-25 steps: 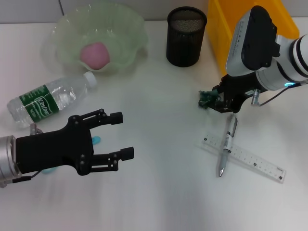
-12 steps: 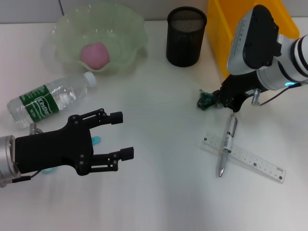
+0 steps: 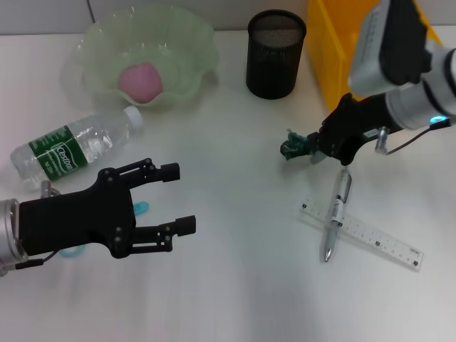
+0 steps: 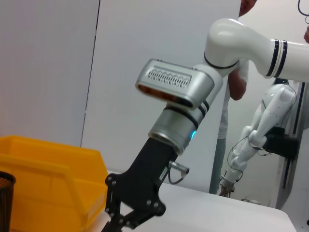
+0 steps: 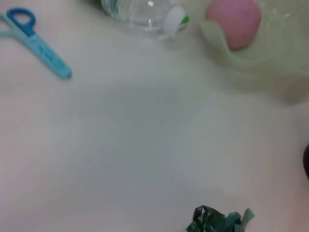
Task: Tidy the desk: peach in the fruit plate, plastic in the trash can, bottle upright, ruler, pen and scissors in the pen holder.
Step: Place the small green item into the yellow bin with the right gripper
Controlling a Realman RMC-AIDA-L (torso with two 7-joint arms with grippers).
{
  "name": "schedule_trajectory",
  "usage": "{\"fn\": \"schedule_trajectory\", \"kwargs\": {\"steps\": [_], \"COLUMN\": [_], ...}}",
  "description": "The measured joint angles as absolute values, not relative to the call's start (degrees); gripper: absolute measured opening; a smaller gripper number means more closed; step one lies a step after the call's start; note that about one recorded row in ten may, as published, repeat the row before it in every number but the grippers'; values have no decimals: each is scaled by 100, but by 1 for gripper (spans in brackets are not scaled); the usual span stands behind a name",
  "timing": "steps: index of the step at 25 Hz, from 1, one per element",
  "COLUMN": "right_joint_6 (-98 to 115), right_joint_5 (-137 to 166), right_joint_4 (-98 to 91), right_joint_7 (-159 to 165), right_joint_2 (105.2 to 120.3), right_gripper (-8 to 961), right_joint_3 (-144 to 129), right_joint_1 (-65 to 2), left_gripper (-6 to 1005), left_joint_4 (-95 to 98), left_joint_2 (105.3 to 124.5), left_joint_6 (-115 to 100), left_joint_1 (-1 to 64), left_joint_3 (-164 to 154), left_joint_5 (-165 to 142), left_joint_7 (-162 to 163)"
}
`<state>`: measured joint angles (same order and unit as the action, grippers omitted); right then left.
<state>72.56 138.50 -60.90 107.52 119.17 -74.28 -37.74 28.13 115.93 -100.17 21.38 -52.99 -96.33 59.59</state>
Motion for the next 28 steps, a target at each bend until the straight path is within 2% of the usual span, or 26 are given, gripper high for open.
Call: {"fn": "schedule_trajectory", "kwargs": {"steps": [7, 14, 18, 28], "right_joint_6": [8262, 8927, 8468, 7121], "right_joint_5": [13228, 12013, 11364, 10997], "right_joint_4": [-6564, -6821, -6639, -6077], "right_joint_7": [10740, 10570, 10438, 10343], "right_joint_2": [11901, 11810, 11790, 11816], "right_gripper": [-3, -2, -2, 27], "right_joint_3": [-6347, -4703, -3866, -3743], "right_joint_1": [-3684, -3459, -3252, -3125], "left_gripper": [841, 840, 840, 838], "left_joint_4": [2813, 2813, 2813, 2813], "left_joint_2": [11593, 11592, 11586, 11584], "left_joint_6": [-10020, -10020, -10015, -10028], "left_joint_1": [2135, 2135, 2130, 2132], "left_joint_3": [-5300, -5299, -5299, -5300], "left_joint_5": [-9633, -9636, -9658, -9668], "left_joint_7": [5959, 5959, 5954, 5955]}}
